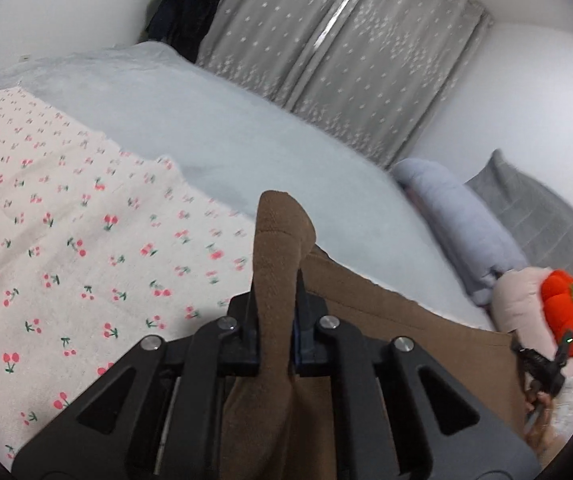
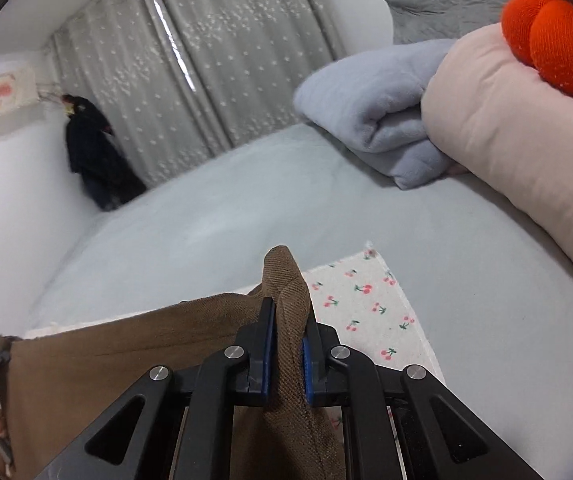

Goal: Fold large clothes

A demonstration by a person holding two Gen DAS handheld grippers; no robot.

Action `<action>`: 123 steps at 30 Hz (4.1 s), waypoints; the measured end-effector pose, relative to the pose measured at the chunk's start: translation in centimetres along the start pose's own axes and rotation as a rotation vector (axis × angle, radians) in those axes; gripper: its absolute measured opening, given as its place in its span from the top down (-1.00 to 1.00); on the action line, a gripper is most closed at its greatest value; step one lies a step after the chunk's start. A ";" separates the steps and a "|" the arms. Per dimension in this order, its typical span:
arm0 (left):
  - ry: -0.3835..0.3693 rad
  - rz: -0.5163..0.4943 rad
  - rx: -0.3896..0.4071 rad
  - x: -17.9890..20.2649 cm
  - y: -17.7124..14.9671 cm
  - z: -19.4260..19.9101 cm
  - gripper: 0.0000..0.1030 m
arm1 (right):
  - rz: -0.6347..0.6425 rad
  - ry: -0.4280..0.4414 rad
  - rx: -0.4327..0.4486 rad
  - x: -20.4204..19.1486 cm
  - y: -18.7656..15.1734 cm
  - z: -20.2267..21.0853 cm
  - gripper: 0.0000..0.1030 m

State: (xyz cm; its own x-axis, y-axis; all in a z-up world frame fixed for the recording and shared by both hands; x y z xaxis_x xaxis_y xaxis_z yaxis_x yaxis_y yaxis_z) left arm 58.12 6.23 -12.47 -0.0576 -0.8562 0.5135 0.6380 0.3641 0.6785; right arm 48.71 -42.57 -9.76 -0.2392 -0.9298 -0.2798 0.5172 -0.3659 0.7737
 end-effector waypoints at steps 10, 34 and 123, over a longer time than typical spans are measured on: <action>0.322 -0.015 -0.176 -3.3 -2.3 -3.8 -0.13 | 0.022 -0.196 -0.208 2.0 -3.6 -5.7 0.34; 0.284 -0.287 -0.201 2.1 -11.6 8.1 -0.60 | 0.133 -0.139 -0.173 0.4 -12.1 8.6 -0.29; -0.136 -0.082 0.146 21.8 -13.6 20.7 0.60 | -0.134 0.521 -0.352 -13.2 -19.8 15.2 0.14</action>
State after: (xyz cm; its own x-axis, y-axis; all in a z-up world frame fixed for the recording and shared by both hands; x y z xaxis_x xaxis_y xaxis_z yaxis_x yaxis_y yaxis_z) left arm 32.25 -9.82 0.40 -0.2138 -0.8312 0.5132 0.5099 0.3532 0.7844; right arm 29.18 -22.43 -12.72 0.0644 -0.7405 -0.6690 0.7708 -0.3889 0.5046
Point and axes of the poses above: each gripper's, at about its wrist camera, not at the fingertips, and z roughly against the way its jaws point, x to its right, y to its top, the point moved 8 cm from there along -z, roughly the way its jaws point, and after that the axes turned 4 degrees about z, right-handed, at the moved point
